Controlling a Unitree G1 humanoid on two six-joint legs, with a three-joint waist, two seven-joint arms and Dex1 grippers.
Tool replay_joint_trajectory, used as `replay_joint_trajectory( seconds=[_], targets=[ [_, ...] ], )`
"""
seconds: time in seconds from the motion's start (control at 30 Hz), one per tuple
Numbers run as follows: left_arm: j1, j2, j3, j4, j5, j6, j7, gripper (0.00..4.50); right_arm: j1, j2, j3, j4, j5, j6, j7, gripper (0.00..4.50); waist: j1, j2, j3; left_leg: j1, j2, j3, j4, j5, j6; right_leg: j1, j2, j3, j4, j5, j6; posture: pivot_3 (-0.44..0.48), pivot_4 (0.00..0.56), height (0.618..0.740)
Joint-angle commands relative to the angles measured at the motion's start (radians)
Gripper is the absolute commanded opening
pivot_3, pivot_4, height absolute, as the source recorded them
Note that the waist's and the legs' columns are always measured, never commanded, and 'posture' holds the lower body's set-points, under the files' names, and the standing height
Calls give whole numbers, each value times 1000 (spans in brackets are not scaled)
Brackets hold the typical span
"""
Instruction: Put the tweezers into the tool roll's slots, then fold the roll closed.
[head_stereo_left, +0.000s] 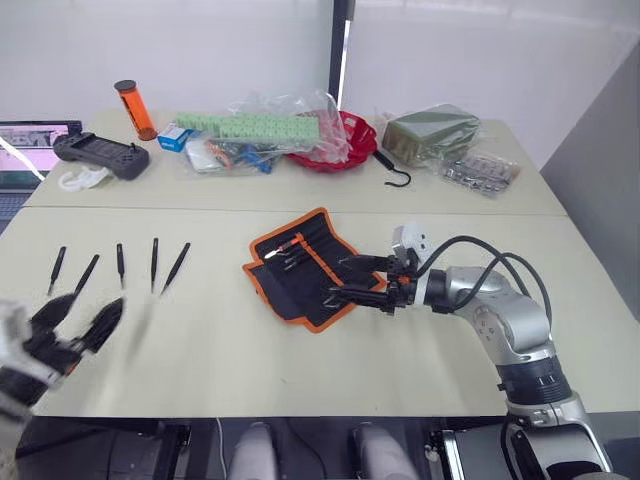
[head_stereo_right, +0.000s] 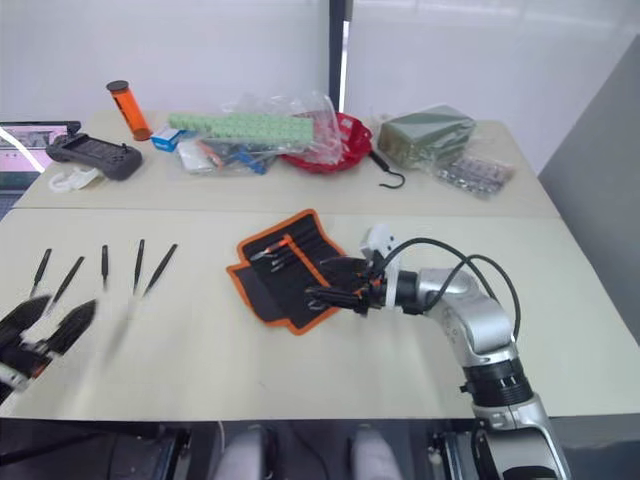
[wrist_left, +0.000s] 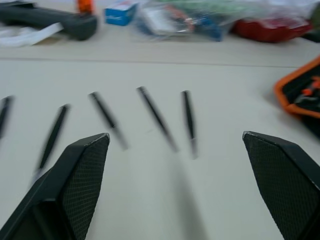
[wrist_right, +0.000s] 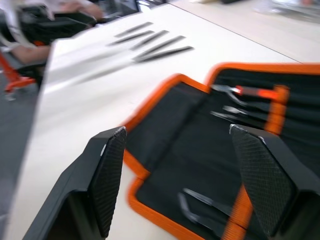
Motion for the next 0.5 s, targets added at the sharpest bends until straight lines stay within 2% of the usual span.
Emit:
replay_joint_trajectory(
  seconds=[0.03,0.13,0.17,0.2,0.37,0.5],
  targets=[
    [90,-51,82,-44,15,-90,37,4466,-69,2,9,-43,58,26,43,3585,3,0,0,0,0,0,0,0,0,0,-1,0,0,0,0,0,150,737],
    [137,-101,152,-14,-7,-129,100,4466,-127,3,33,-27,67,40,71,3585,8,-2,0,0,0,1,0,0,0,0,-2,0,-1,-1,-1,0,150,737],
    [152,-116,166,-15,-16,-137,114,4500,-139,1,40,-24,66,42,81,4111,7,-2,0,0,0,1,0,0,0,0,-2,-1,-1,-1,-1,0,150,737],
    [169,-133,174,-19,-24,-143,120,4500,-150,2,47,-21,70,47,88,4412,7,-3,-1,0,0,1,0,0,0,0,-2,0,-1,-1,-1,0,150,737],
    [218,-152,183,-14,-15,-178,160,4500,-199,20,61,-6,64,37,87,4460,5,-5,-1,0,0,2,0,0,0,-1,-2,0,-1,-1,-3,0,150,737],
    [189,-89,175,44,-37,-143,183,4500,-208,24,69,-7,36,11,72,4460,5,-5,-1,0,0,2,-1,0,0,-2,-2,-1,0,-2,-3,0,150,737]
  ],
)
